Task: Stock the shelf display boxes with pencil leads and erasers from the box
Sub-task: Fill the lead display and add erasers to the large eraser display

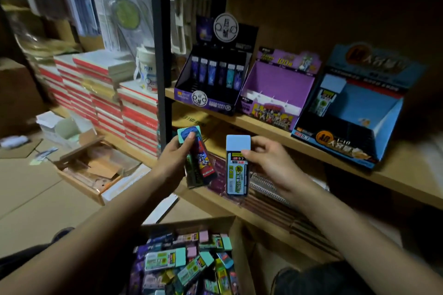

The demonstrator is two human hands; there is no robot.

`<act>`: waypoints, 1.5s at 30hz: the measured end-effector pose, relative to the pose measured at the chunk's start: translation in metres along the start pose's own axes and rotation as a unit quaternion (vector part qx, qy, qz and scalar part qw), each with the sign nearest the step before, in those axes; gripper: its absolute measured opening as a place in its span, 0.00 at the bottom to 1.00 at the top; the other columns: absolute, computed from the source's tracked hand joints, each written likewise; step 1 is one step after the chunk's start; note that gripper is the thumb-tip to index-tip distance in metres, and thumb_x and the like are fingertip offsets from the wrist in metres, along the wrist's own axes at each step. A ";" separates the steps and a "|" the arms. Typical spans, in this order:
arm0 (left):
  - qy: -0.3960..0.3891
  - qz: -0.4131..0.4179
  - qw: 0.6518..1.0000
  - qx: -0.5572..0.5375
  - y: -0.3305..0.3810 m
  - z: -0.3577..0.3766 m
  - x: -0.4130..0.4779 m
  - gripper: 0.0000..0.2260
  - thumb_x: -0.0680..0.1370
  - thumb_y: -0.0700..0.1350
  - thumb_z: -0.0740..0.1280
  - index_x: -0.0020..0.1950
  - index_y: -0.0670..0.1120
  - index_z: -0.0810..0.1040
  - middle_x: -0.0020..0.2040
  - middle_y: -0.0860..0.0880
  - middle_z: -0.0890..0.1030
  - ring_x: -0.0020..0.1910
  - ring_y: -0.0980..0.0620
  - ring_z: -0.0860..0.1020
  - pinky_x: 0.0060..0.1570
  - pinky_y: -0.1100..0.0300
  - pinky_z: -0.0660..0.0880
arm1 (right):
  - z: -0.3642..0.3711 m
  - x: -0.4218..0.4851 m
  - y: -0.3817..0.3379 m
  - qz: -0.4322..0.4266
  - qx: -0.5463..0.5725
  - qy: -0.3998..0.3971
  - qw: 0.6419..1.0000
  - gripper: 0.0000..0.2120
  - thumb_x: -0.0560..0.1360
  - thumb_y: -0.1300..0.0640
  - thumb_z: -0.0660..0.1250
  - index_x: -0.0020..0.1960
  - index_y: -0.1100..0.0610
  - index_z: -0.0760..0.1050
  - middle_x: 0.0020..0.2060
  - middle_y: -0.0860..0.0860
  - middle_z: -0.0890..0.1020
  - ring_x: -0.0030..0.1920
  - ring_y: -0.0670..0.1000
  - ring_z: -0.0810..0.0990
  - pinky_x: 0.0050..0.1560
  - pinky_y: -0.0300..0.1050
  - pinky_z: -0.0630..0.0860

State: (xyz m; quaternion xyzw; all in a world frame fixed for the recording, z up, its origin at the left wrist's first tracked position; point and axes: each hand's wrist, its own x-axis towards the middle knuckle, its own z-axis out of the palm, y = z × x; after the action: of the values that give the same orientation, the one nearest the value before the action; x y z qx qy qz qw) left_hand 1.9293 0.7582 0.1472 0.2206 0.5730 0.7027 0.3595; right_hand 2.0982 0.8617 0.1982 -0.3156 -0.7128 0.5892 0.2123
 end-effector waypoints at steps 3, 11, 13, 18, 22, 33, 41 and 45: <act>-0.024 0.026 0.999 0.012 0.021 0.012 0.009 0.10 0.78 0.54 0.61 0.57 0.52 0.74 0.54 0.45 0.79 0.53 0.45 0.79 0.55 0.48 0.74 | -0.030 0.005 -0.022 -0.071 -0.022 0.065 0.995 0.09 0.75 0.64 0.66 0.54 0.55 0.75 0.46 0.51 0.83 0.45 0.46 0.82 0.37 0.30 0.76; -0.076 0.083 0.994 0.014 0.041 0.037 0.026 0.21 0.71 0.58 0.64 0.60 0.48 0.74 0.49 0.48 0.81 0.48 0.51 0.81 0.48 0.53 0.77 | -0.130 0.020 -0.076 -0.192 0.044 0.286 0.938 0.08 0.74 0.64 0.67 0.45 0.51 0.75 0.33 0.44 0.84 0.37 0.42 0.83 0.35 0.36 0.78; -0.084 0.083 0.993 0.011 0.038 0.040 0.031 0.19 0.71 0.58 0.64 0.56 0.47 0.75 0.44 0.51 0.82 0.42 0.54 0.81 0.39 0.59 0.76 | -0.151 0.027 -0.084 -0.207 0.027 0.332 0.920 0.08 0.74 0.63 0.67 0.46 0.51 0.75 0.34 0.44 0.84 0.38 0.42 0.83 0.36 0.35 0.78; -0.078 0.078 0.994 -0.009 0.024 0.044 0.045 0.14 0.72 0.57 0.63 0.51 0.51 0.77 0.41 0.53 0.82 0.39 0.56 0.81 0.35 0.62 0.76 | -0.171 0.055 -0.070 -0.209 -0.071 0.367 0.904 0.10 0.74 0.64 0.68 0.51 0.53 0.74 0.43 0.47 0.81 0.42 0.42 0.80 0.43 0.37 0.77; -0.083 0.064 0.994 -0.020 0.021 0.051 0.052 0.14 0.70 0.57 0.64 0.52 0.51 0.77 0.44 0.51 0.82 0.42 0.53 0.82 0.36 0.61 0.77 | -0.171 0.066 -0.046 -0.211 -0.129 0.366 0.897 0.08 0.73 0.64 0.69 0.50 0.54 0.76 0.39 0.43 0.78 0.39 0.39 0.78 0.41 0.32 0.75; -0.092 0.062 0.993 -0.037 0.021 0.067 0.049 0.15 0.73 0.55 0.62 0.55 0.49 0.76 0.48 0.47 0.79 0.46 0.49 0.79 0.41 0.56 0.74 | -0.170 0.075 -0.028 -0.224 -0.141 0.355 0.897 0.08 0.73 0.64 0.69 0.51 0.59 0.77 0.39 0.44 0.78 0.35 0.30 0.77 0.38 0.24 0.72; -0.094 0.062 0.993 -0.037 0.018 0.065 0.044 0.18 0.70 0.57 0.64 0.55 0.50 0.76 0.48 0.47 0.80 0.47 0.49 0.79 0.41 0.56 0.74 | -0.171 0.082 -0.023 -0.148 -0.346 0.427 0.822 0.09 0.75 0.54 0.69 0.44 0.61 0.79 0.35 0.51 0.78 0.40 0.52 0.77 0.41 0.45 0.71; -0.099 0.065 0.992 -0.034 0.018 0.067 0.040 0.17 0.70 0.57 0.64 0.55 0.50 0.77 0.46 0.49 0.80 0.45 0.50 0.80 0.42 0.56 0.74 | -0.169 0.081 -0.024 -0.083 -0.401 0.438 0.800 0.14 0.75 0.47 0.67 0.44 0.58 0.79 0.35 0.53 0.79 0.42 0.56 0.79 0.37 0.44 0.67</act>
State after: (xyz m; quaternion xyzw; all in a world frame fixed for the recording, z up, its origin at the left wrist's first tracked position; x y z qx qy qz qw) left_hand 1.9478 0.8305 0.1768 0.3136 0.4944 0.7185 0.3754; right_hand 2.1499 1.0356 0.2522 -0.5364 -0.7402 0.0295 0.4045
